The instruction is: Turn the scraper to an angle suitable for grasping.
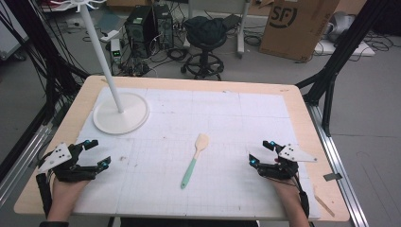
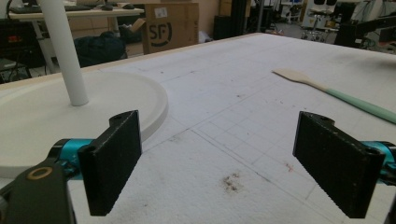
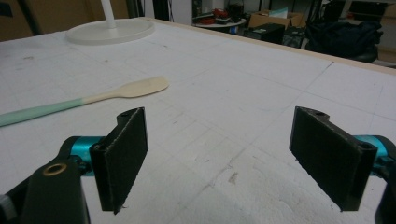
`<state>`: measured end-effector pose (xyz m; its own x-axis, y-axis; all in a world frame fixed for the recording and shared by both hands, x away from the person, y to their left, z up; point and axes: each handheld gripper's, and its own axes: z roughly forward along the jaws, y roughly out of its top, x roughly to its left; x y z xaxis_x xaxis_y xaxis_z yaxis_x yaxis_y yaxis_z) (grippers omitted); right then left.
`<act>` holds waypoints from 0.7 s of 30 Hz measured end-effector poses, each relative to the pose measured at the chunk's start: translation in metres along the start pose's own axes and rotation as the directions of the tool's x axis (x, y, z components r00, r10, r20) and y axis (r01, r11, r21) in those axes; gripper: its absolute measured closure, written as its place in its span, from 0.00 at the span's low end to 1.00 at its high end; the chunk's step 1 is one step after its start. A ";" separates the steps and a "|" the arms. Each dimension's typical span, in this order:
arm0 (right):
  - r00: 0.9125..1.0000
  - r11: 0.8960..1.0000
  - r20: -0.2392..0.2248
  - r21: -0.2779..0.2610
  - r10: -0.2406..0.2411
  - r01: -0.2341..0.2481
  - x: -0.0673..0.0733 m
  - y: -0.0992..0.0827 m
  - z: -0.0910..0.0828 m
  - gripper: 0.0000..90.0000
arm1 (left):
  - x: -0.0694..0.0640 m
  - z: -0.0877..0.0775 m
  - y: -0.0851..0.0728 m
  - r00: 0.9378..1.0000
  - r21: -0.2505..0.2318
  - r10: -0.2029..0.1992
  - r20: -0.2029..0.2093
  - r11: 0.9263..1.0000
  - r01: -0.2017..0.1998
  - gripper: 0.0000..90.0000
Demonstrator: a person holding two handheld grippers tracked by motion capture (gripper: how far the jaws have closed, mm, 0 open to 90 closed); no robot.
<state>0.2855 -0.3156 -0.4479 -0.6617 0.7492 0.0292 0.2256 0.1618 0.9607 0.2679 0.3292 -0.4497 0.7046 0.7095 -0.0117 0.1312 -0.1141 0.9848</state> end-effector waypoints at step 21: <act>0.959 0.986 -0.248 0.059 -0.134 0.153 0.042 0.017 0.025 0.85 | 0.000 0.000 0.000 1.000 -0.003 0.001 0.005 1.000 -0.001 0.18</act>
<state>0.2794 -0.2657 -0.4376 -0.8424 0.5380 -0.0322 0.1635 0.3121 0.9359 0.2678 0.3293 -0.4498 0.7082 0.7059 -0.0113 0.1279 -0.1125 0.9854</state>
